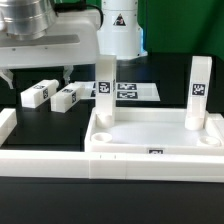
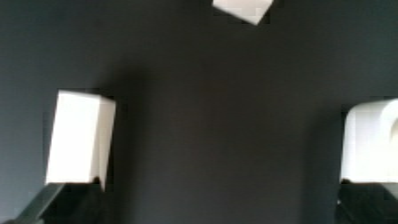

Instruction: Assemble desk

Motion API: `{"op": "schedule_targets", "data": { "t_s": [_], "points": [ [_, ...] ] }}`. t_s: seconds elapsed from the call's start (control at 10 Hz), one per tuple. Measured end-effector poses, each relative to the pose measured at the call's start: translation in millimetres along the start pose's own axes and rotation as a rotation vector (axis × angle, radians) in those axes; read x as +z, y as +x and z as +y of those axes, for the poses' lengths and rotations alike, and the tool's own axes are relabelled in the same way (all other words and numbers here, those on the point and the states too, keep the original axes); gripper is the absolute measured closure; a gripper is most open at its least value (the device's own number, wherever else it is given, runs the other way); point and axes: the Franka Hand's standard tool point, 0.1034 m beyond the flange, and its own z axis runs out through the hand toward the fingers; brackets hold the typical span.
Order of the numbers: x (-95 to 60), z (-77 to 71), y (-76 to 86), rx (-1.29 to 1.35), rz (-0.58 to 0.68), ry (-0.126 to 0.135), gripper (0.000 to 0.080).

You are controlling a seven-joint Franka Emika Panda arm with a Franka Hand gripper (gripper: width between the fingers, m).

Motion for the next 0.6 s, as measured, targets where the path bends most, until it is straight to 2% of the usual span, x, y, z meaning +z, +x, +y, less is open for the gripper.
{"op": "schedule_targets", "data": {
  "t_s": [0.2, 0.3, 0.6],
  "points": [
    [15.7, 9.9, -16.6, 0.149, -0.049, 0.054, 0.0150],
    [21.0, 10.0, -20.3, 0.138, -0.049, 0.056, 0.0150],
    [19.5, 8.7, -18.3, 0.135, -0.047, 0.053, 0.0150]
  ]
}}
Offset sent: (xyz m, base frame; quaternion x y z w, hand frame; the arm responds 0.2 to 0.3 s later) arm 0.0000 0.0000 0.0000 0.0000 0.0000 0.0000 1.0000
